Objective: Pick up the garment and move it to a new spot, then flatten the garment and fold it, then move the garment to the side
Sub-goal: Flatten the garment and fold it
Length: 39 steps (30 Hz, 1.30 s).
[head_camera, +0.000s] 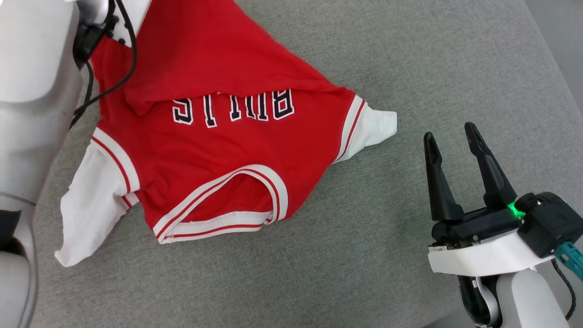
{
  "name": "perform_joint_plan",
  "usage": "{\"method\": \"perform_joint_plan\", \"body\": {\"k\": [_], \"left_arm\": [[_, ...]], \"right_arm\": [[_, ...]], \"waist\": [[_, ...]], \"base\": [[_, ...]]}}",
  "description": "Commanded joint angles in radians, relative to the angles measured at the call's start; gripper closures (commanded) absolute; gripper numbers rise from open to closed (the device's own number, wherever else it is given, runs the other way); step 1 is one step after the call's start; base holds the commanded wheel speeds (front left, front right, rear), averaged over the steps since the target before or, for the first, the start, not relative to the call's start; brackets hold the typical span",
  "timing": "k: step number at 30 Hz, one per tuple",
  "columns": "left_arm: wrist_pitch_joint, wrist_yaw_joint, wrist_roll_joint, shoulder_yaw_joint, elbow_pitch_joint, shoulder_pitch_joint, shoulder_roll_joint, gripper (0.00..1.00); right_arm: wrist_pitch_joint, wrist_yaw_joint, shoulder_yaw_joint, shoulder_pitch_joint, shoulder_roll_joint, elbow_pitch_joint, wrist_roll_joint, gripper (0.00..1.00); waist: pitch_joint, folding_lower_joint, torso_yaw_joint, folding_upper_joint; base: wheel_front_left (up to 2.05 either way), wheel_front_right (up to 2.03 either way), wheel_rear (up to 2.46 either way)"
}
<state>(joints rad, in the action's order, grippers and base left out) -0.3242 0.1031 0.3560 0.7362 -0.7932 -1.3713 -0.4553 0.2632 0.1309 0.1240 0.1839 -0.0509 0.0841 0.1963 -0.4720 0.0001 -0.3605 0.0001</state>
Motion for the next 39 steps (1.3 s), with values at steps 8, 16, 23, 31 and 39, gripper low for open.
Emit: {"method": "perform_joint_plan", "body": {"k": [8,16,23,31,39], "left_arm": [[0.169,0.011,0.055,-0.016,-0.091,0.035,0.067,0.00],[0.365,0.020,0.167,-0.081,-0.079,0.111,0.122,0.00],[0.531,-0.002,0.219,-0.125,0.004,0.260,0.128,0.00],[0.589,-0.120,0.193,-0.149,0.277,0.594,0.086,0.00],[0.589,-0.241,0.163,-0.225,0.610,0.969,0.061,0.00]], "right_arm": [[0.002,0.000,-0.021,0.008,0.001,-0.001,-0.033,0.00],[0.002,0.000,-0.072,-0.014,0.001,-0.003,-0.085,0.00],[0.002,0.000,-0.124,-0.052,0.001,-0.005,-0.128,0.00],[0.002,0.000,-0.153,-0.099,0.001,0.000,-0.156,0.00],[0.002,0.000,-0.171,-0.127,0.001,0.010,-0.159,0.00]], "waist": [[0.056,-0.0001,0.061,-0.0001],[0.150,-0.0001,0.159,-0.0001],[0.236,-0.0001,0.249,-0.0001],[0.314,-0.0001,0.323,-0.0001],[0.341,-0.0001,0.350,-0.0001]], "base": [[0.00,0.00,0.00],[0.00,0.00,0.00],[0.00,0.00,0.00],[0.00,0.00,0.00],[0.00,0.00,0.00]]}}
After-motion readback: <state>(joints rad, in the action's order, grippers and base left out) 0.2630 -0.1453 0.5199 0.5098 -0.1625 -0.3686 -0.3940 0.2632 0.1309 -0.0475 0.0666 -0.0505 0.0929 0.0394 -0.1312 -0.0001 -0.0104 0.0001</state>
